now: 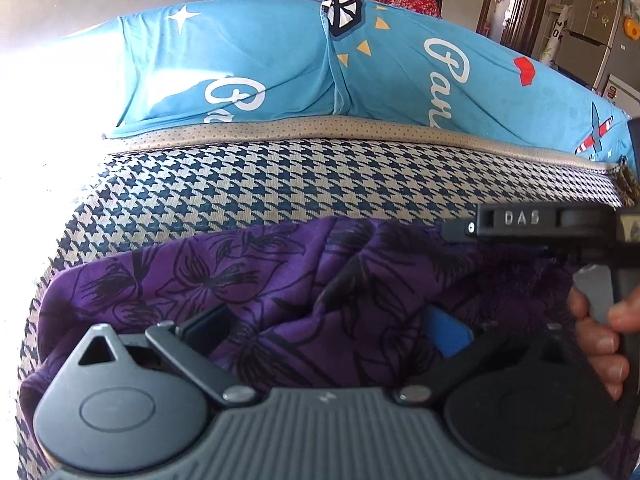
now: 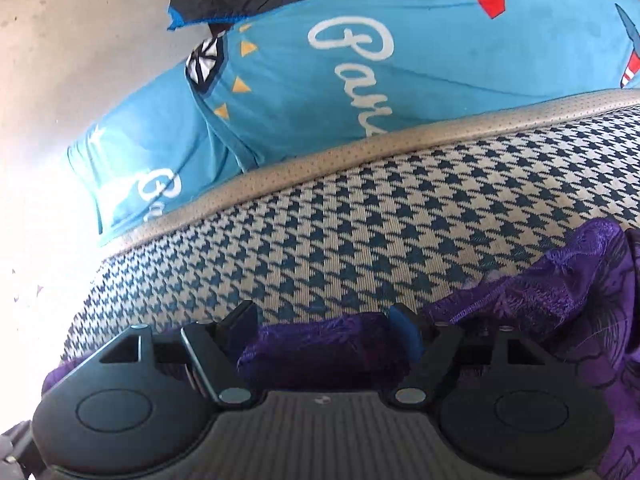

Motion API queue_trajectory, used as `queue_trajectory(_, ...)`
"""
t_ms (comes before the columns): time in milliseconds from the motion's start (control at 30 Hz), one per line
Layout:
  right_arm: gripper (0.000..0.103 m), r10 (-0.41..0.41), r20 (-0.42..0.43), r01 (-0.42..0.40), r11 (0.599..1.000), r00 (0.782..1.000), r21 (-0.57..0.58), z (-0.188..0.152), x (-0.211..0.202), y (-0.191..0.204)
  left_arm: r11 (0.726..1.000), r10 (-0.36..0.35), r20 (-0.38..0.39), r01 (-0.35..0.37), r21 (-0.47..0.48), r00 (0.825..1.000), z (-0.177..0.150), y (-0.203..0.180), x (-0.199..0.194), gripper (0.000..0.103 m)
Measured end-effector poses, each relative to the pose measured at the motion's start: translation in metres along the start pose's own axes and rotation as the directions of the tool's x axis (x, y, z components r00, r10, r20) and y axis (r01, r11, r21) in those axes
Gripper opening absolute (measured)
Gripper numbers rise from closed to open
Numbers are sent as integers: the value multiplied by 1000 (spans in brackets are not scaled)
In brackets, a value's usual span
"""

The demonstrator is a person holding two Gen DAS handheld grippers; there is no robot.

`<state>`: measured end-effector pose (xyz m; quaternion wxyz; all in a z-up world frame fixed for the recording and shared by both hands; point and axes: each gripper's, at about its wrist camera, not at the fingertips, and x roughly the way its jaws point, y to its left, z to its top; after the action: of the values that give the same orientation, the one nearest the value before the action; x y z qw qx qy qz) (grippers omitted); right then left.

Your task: Fold clothes

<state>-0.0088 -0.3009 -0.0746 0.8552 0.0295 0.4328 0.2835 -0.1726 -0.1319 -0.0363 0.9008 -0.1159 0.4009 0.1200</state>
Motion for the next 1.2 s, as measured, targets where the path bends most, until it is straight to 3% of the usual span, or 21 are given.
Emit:
queue_trajectory(67, 71, -5, -33, 3, 999, 999, -54, -6, 4, 3, 1000, 5, 12, -5, -27, 1000, 3, 5, -3, 103)
queue_trajectory(133, 60, -24, -38, 19, 992, 999, -128, -12, 3, 9, 998, 12, 25, -11, -56, 1000, 6, 11, -4, 103)
queue_trajectory(167, 48, -29, -40, 22, 986, 999, -165, -14, 2, 12, 998, 15, 32, -13, -68, 999, 7, 14, -3, 103)
queue_trajectory(300, 23, -2, -8, 1, 979, 1000, -202, -17, -8, 10, 993, 32, 66, -24, -112, 997, 14, 25, -2, 103)
queue_trajectory(400, 15, 24, 24, -18, 973, 999, -228, -18, -20, 10, 990, 44, 92, -31, -136, 995, 18, 30, -3, 103)
queue_trajectory(633, 12, 170, 84, -126, 917, 982, -380, -28, -64, 27, 989, 35, 112, -18, -149, 993, 20, 31, -2, 103)
queue_trajectory(833, 12, 320, -1, -273, 807, 948, -524, -56, -94, 41, 998, 10, 116, -2, -70, 993, 17, 14, 3, 103)
queue_trajectory(1000, 14, 317, -170, -352, 709, 933, -611, -83, -87, 52, 999, 30, 39, -31, 29, 999, 6, -5, 20, 103)
queue_trajectory(1100, 20, 281, -245, -373, 678, 928, -634, -90, -81, 54, 990, 95, -23, -92, 111, 995, -5, -16, 34, 103)
queue_trajectory(1200, 23, 298, -242, -383, 666, 923, -640, -83, -89, 49, 985, 112, -46, -105, 134, 993, -11, -19, 39, 103)
